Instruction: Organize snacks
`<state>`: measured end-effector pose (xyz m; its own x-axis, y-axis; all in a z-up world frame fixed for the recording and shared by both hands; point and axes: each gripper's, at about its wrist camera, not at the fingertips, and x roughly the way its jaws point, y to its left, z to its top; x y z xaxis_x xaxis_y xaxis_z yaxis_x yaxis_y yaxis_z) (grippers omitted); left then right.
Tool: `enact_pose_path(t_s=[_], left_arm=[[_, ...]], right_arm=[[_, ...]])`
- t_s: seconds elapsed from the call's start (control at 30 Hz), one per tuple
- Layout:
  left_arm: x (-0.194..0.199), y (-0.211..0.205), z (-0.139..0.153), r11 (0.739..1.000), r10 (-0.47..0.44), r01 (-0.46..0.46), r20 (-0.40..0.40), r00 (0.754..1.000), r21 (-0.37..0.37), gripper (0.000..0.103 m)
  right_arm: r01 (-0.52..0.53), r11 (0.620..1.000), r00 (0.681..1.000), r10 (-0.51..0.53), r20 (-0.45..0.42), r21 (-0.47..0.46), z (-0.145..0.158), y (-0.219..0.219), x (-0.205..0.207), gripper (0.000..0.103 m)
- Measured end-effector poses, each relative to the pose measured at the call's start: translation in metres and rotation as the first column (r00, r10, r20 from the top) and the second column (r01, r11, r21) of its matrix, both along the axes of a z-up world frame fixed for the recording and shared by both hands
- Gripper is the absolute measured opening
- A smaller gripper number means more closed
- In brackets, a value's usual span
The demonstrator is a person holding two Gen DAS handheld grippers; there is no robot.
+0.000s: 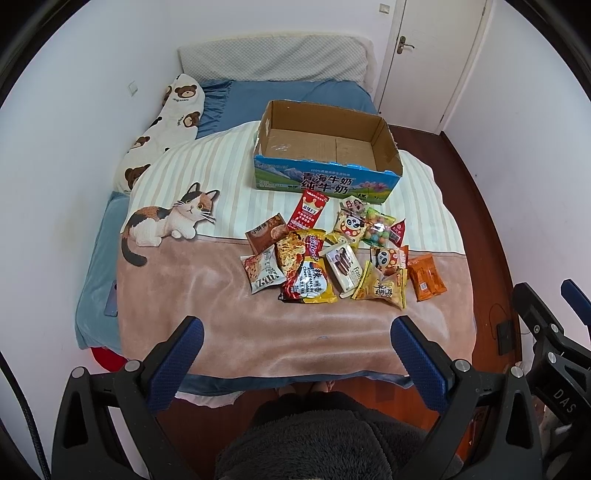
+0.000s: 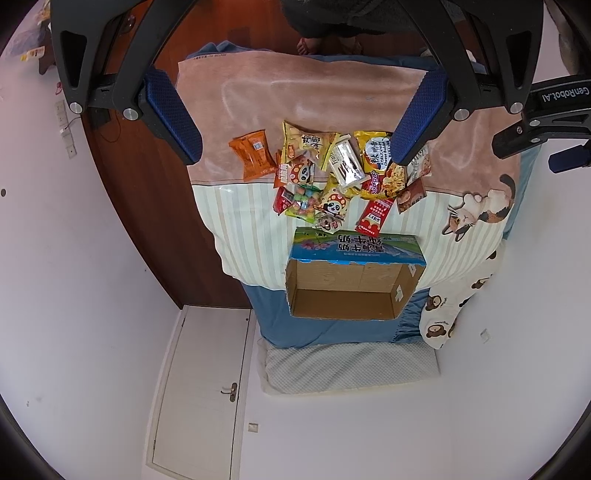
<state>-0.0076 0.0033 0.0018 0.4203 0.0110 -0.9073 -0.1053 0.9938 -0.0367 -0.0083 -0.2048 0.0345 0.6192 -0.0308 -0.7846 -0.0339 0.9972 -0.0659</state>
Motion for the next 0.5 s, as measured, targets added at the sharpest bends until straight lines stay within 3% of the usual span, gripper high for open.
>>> enact_pose_path(t_s=[0.5], left_arm=[[-0.0012, -0.0002, -0.0021, 1.0, 0.001, -0.001, -0.001, 1.0, -0.001, 0.103]], right_arm=[[0.001, 1.0, 1.0, -0.001, -0.005, 0.0, -0.0019, 0.0019, 0.0008, 0.103]])
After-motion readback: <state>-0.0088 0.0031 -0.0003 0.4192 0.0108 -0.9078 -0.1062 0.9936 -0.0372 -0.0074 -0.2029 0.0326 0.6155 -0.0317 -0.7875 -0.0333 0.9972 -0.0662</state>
